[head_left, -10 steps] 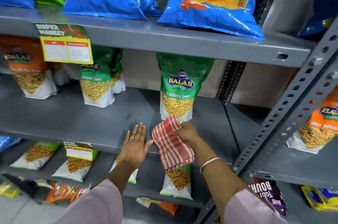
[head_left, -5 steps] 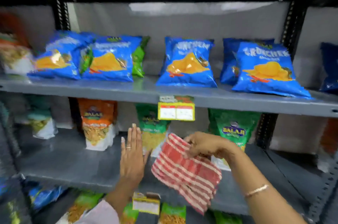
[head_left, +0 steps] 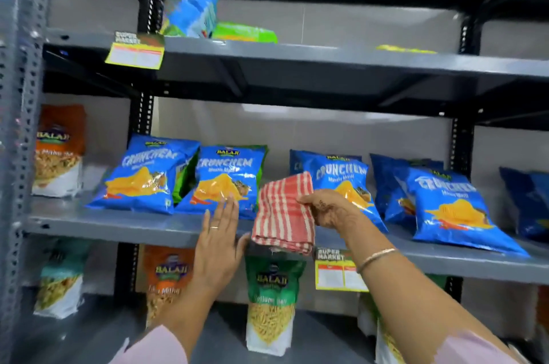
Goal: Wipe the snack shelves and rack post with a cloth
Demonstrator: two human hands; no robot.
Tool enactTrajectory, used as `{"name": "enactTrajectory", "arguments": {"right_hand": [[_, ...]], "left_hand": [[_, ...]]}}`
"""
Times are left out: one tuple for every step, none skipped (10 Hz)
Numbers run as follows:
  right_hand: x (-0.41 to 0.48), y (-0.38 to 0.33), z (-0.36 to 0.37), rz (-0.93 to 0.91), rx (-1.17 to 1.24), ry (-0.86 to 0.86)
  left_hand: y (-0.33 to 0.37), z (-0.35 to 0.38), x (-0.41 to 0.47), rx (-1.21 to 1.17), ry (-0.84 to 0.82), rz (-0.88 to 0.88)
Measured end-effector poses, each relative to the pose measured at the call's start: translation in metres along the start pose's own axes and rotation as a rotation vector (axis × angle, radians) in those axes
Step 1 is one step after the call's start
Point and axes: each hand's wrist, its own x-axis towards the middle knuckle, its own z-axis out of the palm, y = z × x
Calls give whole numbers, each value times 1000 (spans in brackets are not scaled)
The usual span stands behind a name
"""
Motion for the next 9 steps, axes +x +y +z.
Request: {"name": "enactTrajectory", "arguments": {"right_hand": [[18, 11, 11, 44, -52, 142], [39, 23, 18, 69, -175, 197], [46, 27, 26, 52, -502, 253], [40, 25, 30, -93, -931, 352], [41, 25, 35, -255, -1237, 387], [47, 30, 43, -217, -1419, 98], [57, 39, 47, -115, -1470, -107], [50, 37, 46, -127, -1375, -23], [40, 26, 39, -270, -1125, 176]], "left_hand": [[-4, 13, 0, 14, -1, 56], [-9, 20, 2, 23, 30, 60], [-11, 23, 5, 1, 76, 46], [-10, 23, 4, 16, 96, 39], [-10, 24, 5, 21, 103, 39], [-8, 24, 4, 30, 80, 19], [-8, 25, 5, 37, 72, -20], [-7, 23, 4, 34, 81, -11], [-5, 19, 10, 17, 55, -17]]}}
